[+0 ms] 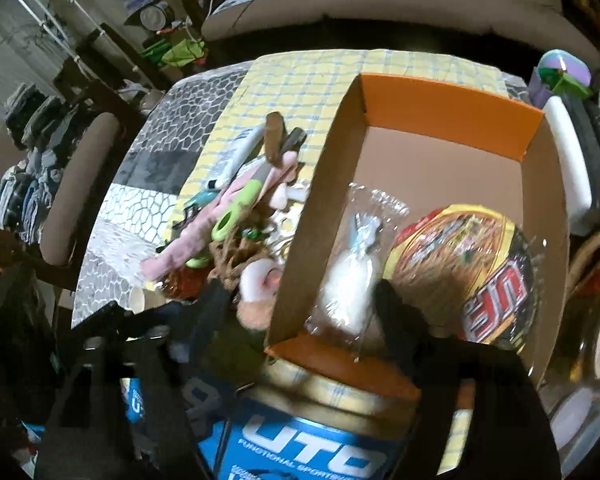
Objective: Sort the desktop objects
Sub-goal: 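Withdraw the right tool from the box toward the remaining toys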
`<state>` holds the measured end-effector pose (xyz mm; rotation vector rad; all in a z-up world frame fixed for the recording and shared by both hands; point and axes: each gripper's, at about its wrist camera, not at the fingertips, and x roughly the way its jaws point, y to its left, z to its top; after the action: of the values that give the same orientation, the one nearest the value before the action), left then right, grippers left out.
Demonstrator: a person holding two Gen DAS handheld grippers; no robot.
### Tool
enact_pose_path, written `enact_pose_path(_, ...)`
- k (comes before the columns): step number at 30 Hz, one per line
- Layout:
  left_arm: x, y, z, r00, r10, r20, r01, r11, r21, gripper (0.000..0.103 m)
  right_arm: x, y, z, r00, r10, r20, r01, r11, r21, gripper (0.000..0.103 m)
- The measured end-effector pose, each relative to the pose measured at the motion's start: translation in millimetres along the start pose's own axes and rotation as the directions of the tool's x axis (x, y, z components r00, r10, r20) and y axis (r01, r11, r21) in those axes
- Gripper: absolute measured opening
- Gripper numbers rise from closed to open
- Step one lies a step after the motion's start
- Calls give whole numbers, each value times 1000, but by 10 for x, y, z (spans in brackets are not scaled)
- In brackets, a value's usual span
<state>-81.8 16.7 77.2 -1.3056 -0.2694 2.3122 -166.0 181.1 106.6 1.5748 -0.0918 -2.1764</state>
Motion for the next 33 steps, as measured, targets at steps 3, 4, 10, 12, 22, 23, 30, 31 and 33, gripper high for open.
enact_pose_path(3, -250, 95, -3, 999, -17, 35, 18, 1000, -22, 94, -113, 88, -99, 1000, 6, 26, -6, 1000, -2, 103)
enact_pose_path(4, -361, 165, -10, 999, -11, 51, 12, 999, -33, 94, -157, 122, -135, 999, 14, 36, -14, 1000, -1, 103)
enact_pose_path(10, -916, 798, -140, 989, 101, 108, -89, 990, -112, 94, -345, 374, -421, 988, 103, 113, -102, 995, -14, 103)
enact_pose_path(12, -977, 1026, -214, 987, 135, 93, -121, 983, -137, 94, -349, 487, -520, 983, 127, 130, -124, 992, -28, 103)
enact_pose_path(22, -484, 964, -523, 987, 155, -28, -154, 986, 57, 94, -210, 544, -1060, 897, 340, 282, -378, 921, 91, 103)
enact_pose_path(23, -414, 918, -545, 987, 156, -37, -153, 985, 74, 94, -154, 523, -1130, 896, 341, 285, -382, 918, 105, 102)
enact_pose_path(30, 206, 505, -511, 964, 253, -84, -227, 945, 237, 91, -69, 206, -1376, 876, 319, 361, -402, 897, 183, 99)
enact_pose_path(31, 274, 470, -495, 959, 268, -91, -238, 938, 253, 85, -82, 150, -1402, 875, 313, 370, -400, 897, 190, 99)
enact_pose_path(33, 420, 418, -472, 947, 305, -98, -266, 919, 291, 70, -102, 45, -1430, 873, 303, 382, -397, 896, 198, 99)
